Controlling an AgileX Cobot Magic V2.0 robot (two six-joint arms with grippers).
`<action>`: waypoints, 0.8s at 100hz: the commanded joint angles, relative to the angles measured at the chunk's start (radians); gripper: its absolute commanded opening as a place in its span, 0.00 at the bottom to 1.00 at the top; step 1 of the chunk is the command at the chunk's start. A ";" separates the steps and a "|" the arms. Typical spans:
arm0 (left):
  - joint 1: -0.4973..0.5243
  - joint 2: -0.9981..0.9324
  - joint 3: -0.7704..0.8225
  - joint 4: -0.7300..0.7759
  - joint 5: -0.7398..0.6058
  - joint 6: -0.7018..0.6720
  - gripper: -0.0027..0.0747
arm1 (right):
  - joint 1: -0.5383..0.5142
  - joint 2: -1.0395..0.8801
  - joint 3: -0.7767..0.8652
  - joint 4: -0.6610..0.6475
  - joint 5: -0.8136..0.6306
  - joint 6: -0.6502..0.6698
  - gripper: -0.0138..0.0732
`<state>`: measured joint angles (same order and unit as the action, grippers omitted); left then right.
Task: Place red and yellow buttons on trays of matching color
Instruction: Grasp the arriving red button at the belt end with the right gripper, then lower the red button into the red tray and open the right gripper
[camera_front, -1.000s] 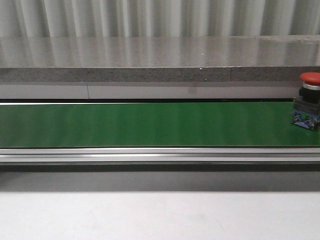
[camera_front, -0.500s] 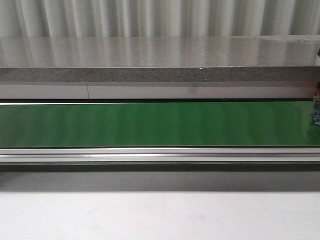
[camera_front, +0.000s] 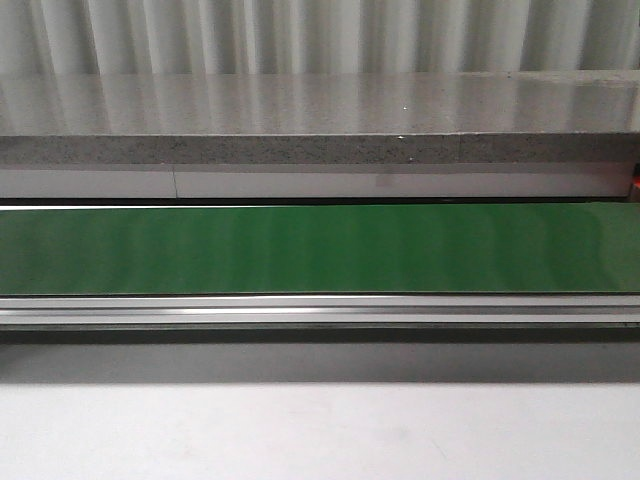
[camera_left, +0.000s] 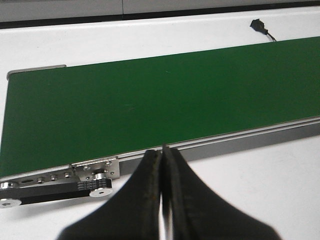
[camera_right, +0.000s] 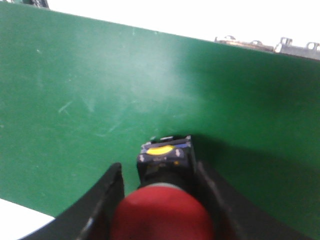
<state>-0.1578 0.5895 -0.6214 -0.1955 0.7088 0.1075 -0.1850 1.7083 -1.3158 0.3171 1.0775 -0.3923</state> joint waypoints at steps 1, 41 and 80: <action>-0.010 0.000 -0.031 -0.019 -0.066 -0.002 0.01 | 0.000 -0.044 -0.027 0.027 -0.012 -0.008 0.33; -0.010 0.000 -0.031 -0.019 -0.066 -0.002 0.01 | -0.079 -0.067 -0.174 0.018 -0.031 0.228 0.33; -0.010 0.000 -0.031 -0.019 -0.066 -0.002 0.01 | -0.302 -0.066 -0.203 -0.029 -0.148 0.386 0.33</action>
<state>-0.1578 0.5895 -0.6214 -0.1955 0.7088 0.1075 -0.4351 1.6923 -1.4857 0.2909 0.9948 -0.0246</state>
